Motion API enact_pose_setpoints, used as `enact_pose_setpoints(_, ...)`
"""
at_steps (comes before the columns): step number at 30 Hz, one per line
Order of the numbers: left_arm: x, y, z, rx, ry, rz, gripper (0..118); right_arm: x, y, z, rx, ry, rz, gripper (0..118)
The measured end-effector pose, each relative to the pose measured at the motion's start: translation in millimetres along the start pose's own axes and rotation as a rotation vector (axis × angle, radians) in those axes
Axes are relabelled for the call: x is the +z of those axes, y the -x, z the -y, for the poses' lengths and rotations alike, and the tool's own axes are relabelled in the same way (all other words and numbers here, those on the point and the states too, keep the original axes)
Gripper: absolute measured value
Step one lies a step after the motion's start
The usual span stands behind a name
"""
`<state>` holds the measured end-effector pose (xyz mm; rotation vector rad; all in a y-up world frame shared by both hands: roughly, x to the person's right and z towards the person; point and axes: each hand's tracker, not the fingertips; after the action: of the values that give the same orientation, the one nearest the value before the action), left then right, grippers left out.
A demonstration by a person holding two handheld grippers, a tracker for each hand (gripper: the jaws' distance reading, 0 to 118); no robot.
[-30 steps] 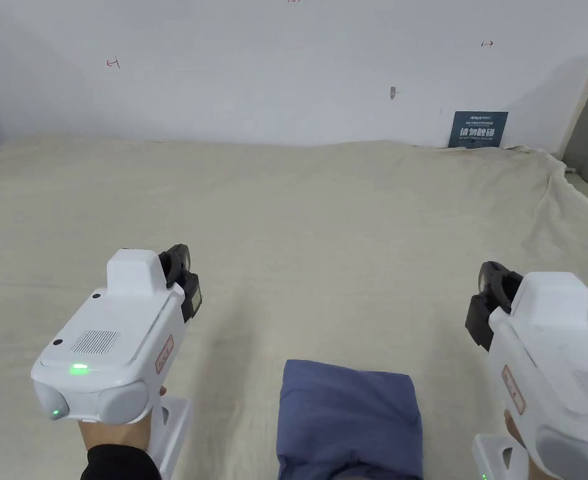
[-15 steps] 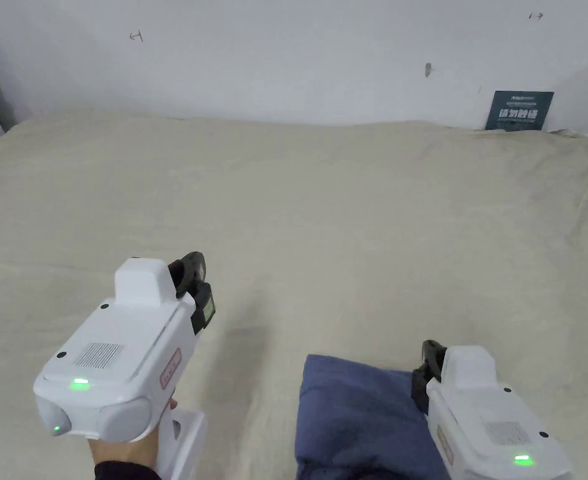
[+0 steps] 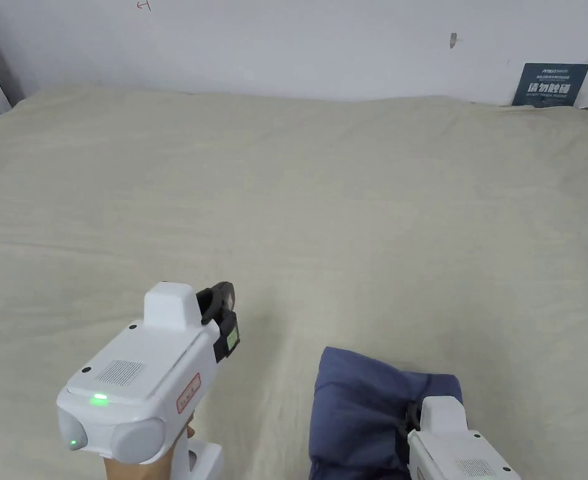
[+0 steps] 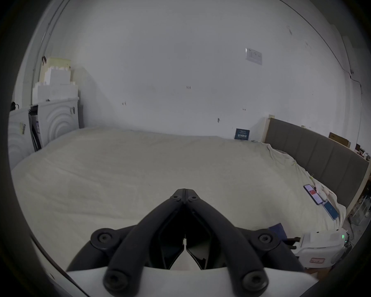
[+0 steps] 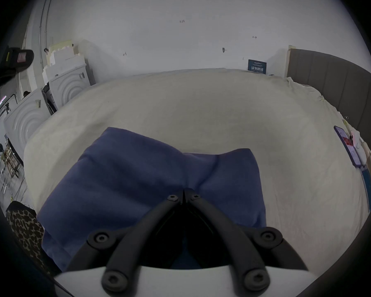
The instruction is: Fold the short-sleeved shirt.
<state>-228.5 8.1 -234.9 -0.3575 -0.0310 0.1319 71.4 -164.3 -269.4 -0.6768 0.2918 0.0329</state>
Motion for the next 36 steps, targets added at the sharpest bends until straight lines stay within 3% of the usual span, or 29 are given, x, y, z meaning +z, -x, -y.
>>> enact_pose_setpoints(4, -16.6, -7.2, 12.0, 0.063, 0.132, 0.101, 6, -2.8, 0.3, -1.8, 0.006, 0.017, 0.002, 0)
enact_pose_setpoints(5, -23.4, -9.1, 16.6, 0.102, 0.190, 0.121, 14, -2.0, 0.7, -2.1, 0.008, 0.018, 0.004, 0)
enact_pose_setpoints(7, -37.4, -11.9, 24.8, 0.160, 0.309, 0.176, 39, -2.1, 0.7, -1.8, 0.013, 0.018, 0.006, 0)
enact_pose_setpoints(8, -46.3, -13.4, 30.9, 0.198, 0.371, 0.191, 64, -0.8, 0.9, -1.7, 0.007, 0.018, 0.006, 0)
enact_pose_setpoints(9, -54.5, -15.4, 35.9, 0.219, 0.437, 0.202, 80, -0.8, 0.3, -1.6, 0.001, 0.018, 0.005, 0)
enact_pose_setpoints(11, -69.6, -18.4, 49.8, 0.263, 0.529, 0.242, 101, -1.0, -0.9, -1.9, -0.004, 0.020, 0.001, 0)
enact_pose_setpoints(18, -117.0, -20.3, 86.0, 0.299, 0.750, 0.348, 99, 1.9, 0.2, -3.6, -0.001, 0.024, -0.001, 0)
enact_pose_setpoints(26, -143.6, -20.4, 91.6, 0.289, 0.806, 0.388, 79, 2.0, 0.1, -4.2, 0.000, 0.026, -0.003, 0)
enact_pose_setpoints(36, -141.4, -12.5, 103.9, 0.356, 0.800, 0.438, 24, 4.2, -3.7, -9.7, -0.024, 0.044, -0.021, 0)
